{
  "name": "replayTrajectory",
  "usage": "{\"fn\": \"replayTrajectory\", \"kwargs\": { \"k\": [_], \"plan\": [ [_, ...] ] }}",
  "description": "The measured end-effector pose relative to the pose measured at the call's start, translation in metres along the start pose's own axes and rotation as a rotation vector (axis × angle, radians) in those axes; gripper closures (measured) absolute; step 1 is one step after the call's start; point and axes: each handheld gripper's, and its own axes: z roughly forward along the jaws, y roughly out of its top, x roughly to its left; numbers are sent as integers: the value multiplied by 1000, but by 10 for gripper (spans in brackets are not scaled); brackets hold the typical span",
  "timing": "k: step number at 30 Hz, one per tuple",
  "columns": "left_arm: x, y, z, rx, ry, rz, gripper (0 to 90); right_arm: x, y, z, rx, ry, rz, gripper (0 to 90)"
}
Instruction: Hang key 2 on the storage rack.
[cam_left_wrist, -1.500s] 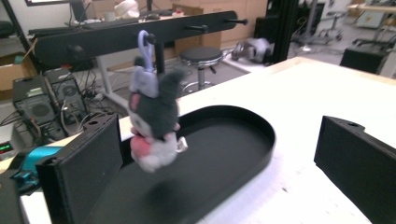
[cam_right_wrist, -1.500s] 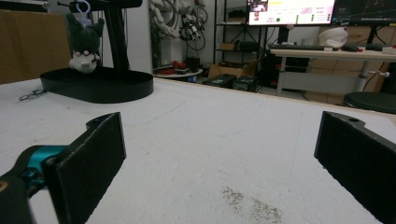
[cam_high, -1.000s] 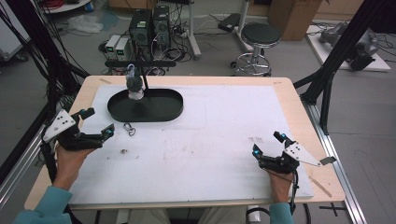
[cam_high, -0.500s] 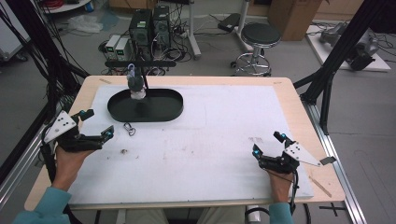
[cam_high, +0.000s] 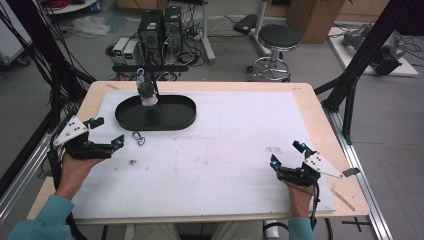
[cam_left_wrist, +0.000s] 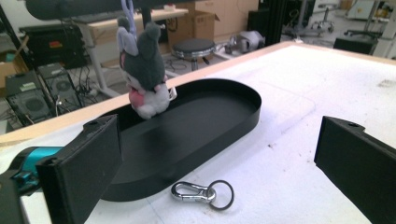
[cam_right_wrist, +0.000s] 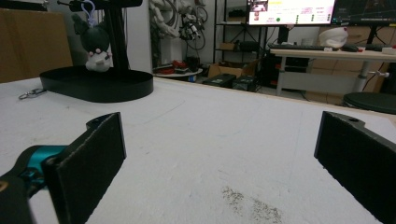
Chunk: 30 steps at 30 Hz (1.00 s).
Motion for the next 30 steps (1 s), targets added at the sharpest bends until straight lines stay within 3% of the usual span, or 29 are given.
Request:
{"fn": "replayTrajectory", "kwargs": {
  "k": [6, 15, 30],
  "plan": [
    [-1, 6, 10, 34, -16, 18, 17, 0, 0, 0, -1, 0, -5, 12],
    [-8, 11, 28, 129, -29, 52, 17, 0, 0, 0, 1, 2, -1, 12],
    [-11, 5, 50, 295, -13, 56, 17, 0, 0, 0, 0, 3, 4, 12]
  ]
}}
